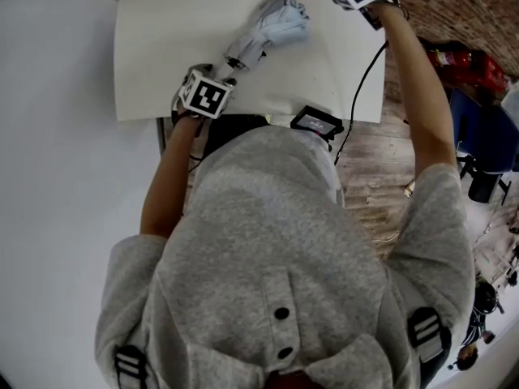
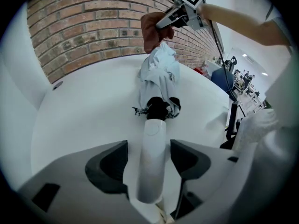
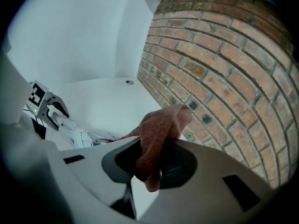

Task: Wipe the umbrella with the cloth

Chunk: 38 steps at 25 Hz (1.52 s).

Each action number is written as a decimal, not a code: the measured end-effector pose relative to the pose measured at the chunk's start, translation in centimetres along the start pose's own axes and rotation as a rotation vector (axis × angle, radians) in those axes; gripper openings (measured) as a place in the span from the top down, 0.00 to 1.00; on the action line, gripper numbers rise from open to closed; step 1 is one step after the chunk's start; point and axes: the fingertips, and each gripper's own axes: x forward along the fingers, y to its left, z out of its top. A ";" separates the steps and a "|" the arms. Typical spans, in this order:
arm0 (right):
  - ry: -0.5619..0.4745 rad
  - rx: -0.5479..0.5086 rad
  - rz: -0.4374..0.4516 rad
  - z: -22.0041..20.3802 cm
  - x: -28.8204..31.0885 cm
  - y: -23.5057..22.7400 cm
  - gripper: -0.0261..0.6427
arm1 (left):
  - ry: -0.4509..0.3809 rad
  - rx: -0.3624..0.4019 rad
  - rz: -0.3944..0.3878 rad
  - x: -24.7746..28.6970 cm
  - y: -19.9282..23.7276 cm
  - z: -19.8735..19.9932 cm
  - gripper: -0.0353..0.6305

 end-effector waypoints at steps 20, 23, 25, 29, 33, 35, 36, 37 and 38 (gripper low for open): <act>0.128 -0.217 0.200 0.8 4.4 12.3 0.84 | -0.018 0.003 -0.013 -0.2 -0.8 0.6 0.51; 0.147 -0.218 0.254 0.9 4.4 14.4 0.84 | -0.015 0.003 0.000 -0.4 -0.6 0.5 0.51; 0.157 -0.227 0.279 0.8 4.6 15.7 0.84 | -0.014 0.003 0.001 -0.4 -0.7 0.4 0.51; 0.164 -0.234 0.289 0.9 4.7 17.2 0.84 | -0.031 0.007 -0.002 -0.4 -0.8 0.6 0.51; 0.171 -0.222 0.308 0.8 4.9 18.8 0.84 | -0.008 0.002 0.003 -0.4 -0.6 0.1 0.51; 0.168 -0.229 0.305 0.9 5.1 19.3 0.84 | -0.009 0.002 0.003 -0.3 -0.5 0.2 0.51; 0.171 -0.229 0.309 0.8 5.0 19.6 0.84 | -0.010 0.003 0.004 -0.3 -0.5 0.2 0.51; 0.175 -0.227 0.317 0.8 4.9 19.9 0.84 | -0.011 0.005 0.006 -0.3 -0.4 0.3 0.51; 0.179 -0.224 0.329 0.7 4.8 20.3 0.84 | -0.011 0.006 0.008 -0.3 -0.4 0.3 0.51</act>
